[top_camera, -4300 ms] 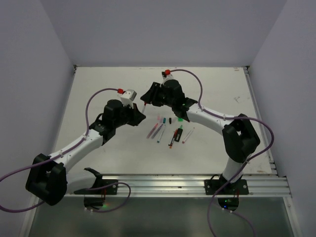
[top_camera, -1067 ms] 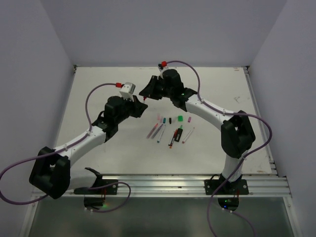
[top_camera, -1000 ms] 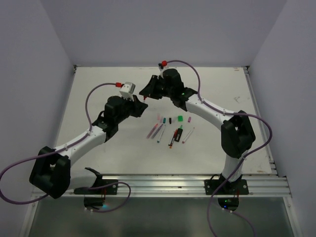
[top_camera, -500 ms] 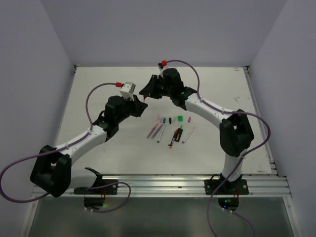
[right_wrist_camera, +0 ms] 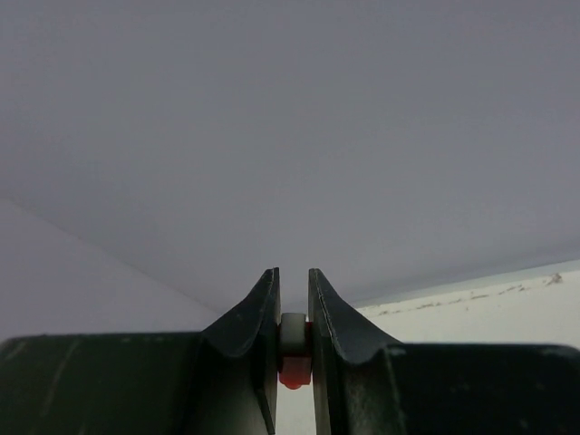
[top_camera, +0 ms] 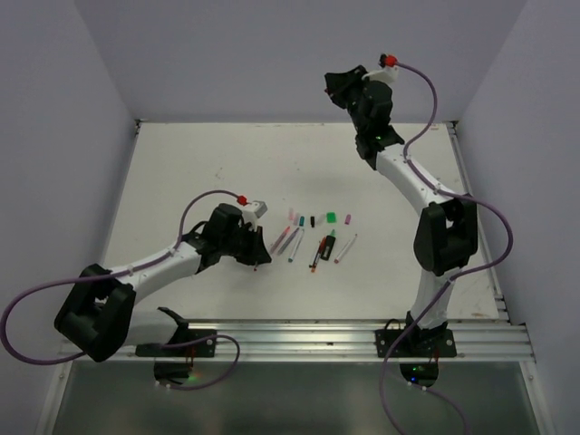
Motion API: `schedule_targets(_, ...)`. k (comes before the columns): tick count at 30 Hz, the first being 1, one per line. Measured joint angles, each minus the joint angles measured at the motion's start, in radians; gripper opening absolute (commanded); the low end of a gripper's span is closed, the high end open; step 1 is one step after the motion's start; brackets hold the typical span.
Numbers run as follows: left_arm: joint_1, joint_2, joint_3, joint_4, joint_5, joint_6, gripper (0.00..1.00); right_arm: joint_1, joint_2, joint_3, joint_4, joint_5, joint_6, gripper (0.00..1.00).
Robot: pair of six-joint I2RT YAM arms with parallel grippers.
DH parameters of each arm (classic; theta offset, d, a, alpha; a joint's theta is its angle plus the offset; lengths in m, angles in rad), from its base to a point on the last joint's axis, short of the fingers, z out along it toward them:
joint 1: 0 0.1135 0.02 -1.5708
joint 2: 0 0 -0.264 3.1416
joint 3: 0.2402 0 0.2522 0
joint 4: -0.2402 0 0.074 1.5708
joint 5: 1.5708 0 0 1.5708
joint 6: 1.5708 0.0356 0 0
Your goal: Open the pen caps
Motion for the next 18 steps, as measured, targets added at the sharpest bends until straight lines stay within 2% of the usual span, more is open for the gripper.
schedule_targets(7, 0.001, 0.029, 0.099, -0.062, -0.103, 0.047, 0.00, 0.061, -0.009, -0.086, -0.098, -0.040, 0.001, 0.00)
schedule_targets(14, 0.001, 0.218, 0.265, -0.073, -0.197, 0.125, 0.00, 0.076, -0.001, -0.145, -0.304, -0.061, -0.009, 0.00)
schedule_targets(18, 0.001, 0.318, 0.298, -0.082, -0.227, 0.151, 0.00, 0.142, 0.035, -0.145, -0.391, -0.061, -0.039, 0.00)
